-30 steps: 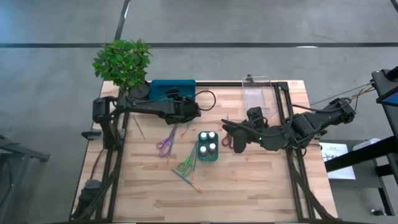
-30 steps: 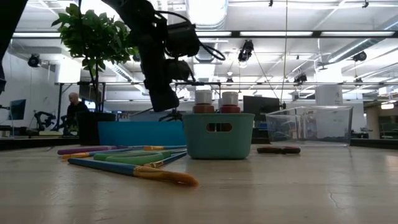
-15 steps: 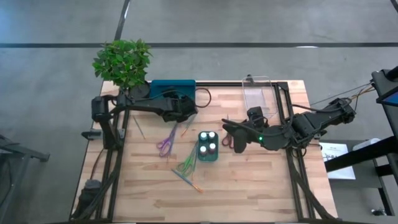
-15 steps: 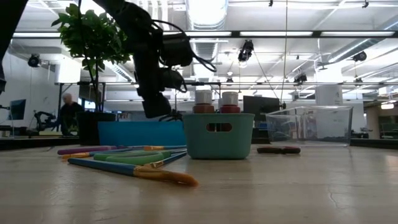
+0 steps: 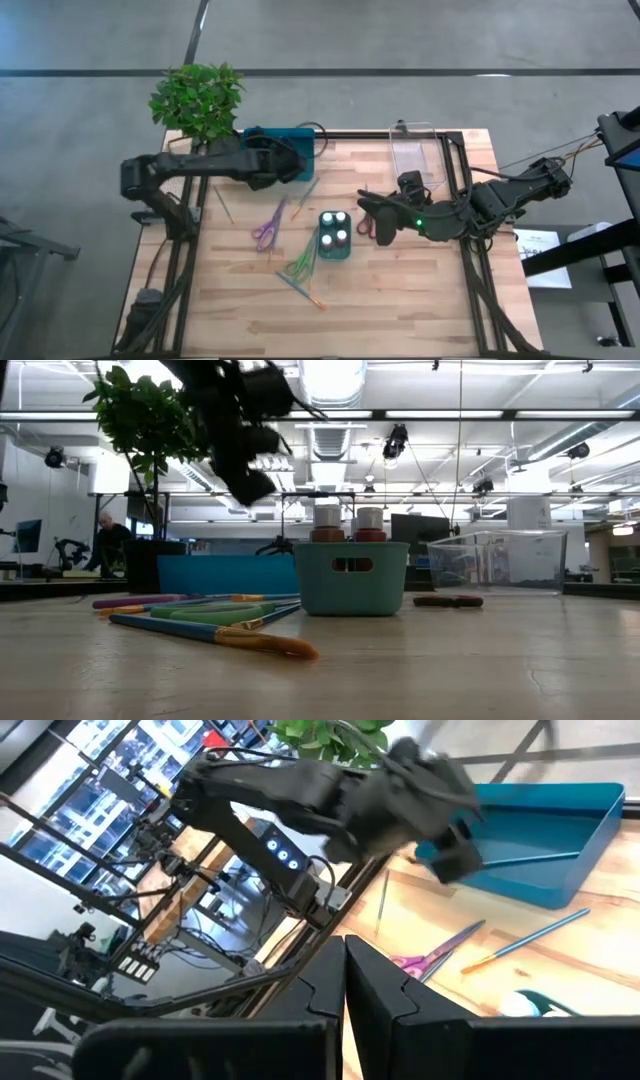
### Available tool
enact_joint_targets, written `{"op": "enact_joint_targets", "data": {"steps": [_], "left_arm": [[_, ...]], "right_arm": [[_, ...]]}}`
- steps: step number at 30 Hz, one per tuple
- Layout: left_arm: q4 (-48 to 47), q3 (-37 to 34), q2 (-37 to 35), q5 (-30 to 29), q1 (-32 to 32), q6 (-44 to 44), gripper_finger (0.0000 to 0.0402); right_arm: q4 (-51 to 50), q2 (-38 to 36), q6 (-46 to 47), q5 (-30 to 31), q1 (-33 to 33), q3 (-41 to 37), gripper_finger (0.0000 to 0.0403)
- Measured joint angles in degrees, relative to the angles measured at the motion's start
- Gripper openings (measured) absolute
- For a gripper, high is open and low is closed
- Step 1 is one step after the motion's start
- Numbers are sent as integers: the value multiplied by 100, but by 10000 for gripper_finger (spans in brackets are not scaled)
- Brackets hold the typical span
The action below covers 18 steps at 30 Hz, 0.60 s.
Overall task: Pick & Place Paint Supplies
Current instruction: Put the left small blue paint brush into the blue bin
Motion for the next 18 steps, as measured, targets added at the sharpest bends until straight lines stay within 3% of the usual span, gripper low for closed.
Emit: {"op": "enact_joint_targets", "data": {"steps": [9,14,18], "left_arm": [[-1218,0,-994,108,262,-1114,210],[-1663,-37,-1459,876,225,-1451,210],[-1714,-284,-1936,1884,141,-1201,210]], "right_arm": [[76,0,-227,94,12,-2,9],[162,0,-313,97,31,-2,9],[192,0,-368,99,40,-2,9]]}}
